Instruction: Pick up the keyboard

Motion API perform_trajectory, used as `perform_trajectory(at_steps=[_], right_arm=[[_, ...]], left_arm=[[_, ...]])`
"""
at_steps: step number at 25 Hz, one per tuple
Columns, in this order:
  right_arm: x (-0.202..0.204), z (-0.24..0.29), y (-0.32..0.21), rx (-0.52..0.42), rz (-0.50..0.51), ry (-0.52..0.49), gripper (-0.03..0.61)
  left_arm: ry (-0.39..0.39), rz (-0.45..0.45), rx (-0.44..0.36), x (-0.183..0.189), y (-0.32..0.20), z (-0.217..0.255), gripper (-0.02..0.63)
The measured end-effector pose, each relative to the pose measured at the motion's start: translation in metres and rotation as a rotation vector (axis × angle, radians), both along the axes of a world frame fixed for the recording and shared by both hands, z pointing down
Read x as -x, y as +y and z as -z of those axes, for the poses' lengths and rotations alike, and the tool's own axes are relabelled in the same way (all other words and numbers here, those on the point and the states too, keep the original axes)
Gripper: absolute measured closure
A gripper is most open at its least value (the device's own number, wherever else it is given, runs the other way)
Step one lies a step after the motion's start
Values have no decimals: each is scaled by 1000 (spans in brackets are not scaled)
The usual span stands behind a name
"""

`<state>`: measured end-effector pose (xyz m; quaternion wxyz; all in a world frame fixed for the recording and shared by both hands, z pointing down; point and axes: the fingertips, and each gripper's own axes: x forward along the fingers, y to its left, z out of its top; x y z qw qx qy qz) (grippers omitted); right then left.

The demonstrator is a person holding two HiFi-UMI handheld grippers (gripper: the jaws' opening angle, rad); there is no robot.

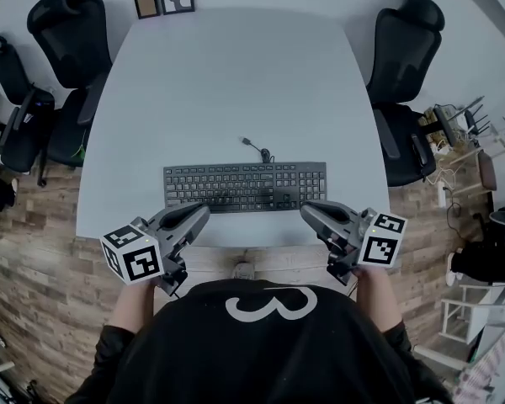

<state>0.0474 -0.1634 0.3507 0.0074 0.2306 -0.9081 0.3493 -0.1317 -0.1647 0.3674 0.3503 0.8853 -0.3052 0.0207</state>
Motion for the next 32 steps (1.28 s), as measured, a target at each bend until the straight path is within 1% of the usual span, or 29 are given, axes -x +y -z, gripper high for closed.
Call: perform_trajectory(at_steps=[3,4,6,7,10,11,12,15,17,22,26,29,32], right_arm=[[-7,-9,-7,17,-20,11,568],[-9,-12,-9,23,-28,15,568],[-15,-20,-13,32,-45,35,566],[-18,-25,-16,37,-53,50,565],[-28,-40,-22,58,-65,85,561],[-31,-45,-24,68,-67,91,554],[-35,-49,-25,77,-69,97,531],[-45,-62,-33,93,-77,128,476],[-52,-72,-38,113,-82,138,428],[-77,-90,-55,159,-129,162,365],[-96,-108,-70,215,-180,148,341],[-106,-124,-78,248,-205,186,321],[-110,-132,-84,256,-210,225,308]], left_arm=[[-15,28,13,9,-10,-8,584],[-18,35,18,11,-13,-11,564],[-28,43,27,14,-20,-17,503],[-37,48,31,16,-22,-21,485],[-55,72,50,23,-29,-33,445],[-58,80,59,27,-31,-37,436],[-63,90,66,31,-33,-42,425],[-97,137,82,50,-41,-54,406],[-120,169,97,64,-47,-63,399],[-157,229,152,93,-59,-85,379],[-180,284,174,110,-66,-98,357],[-200,296,197,116,-71,-108,348],[-203,307,226,122,-75,-119,348]])
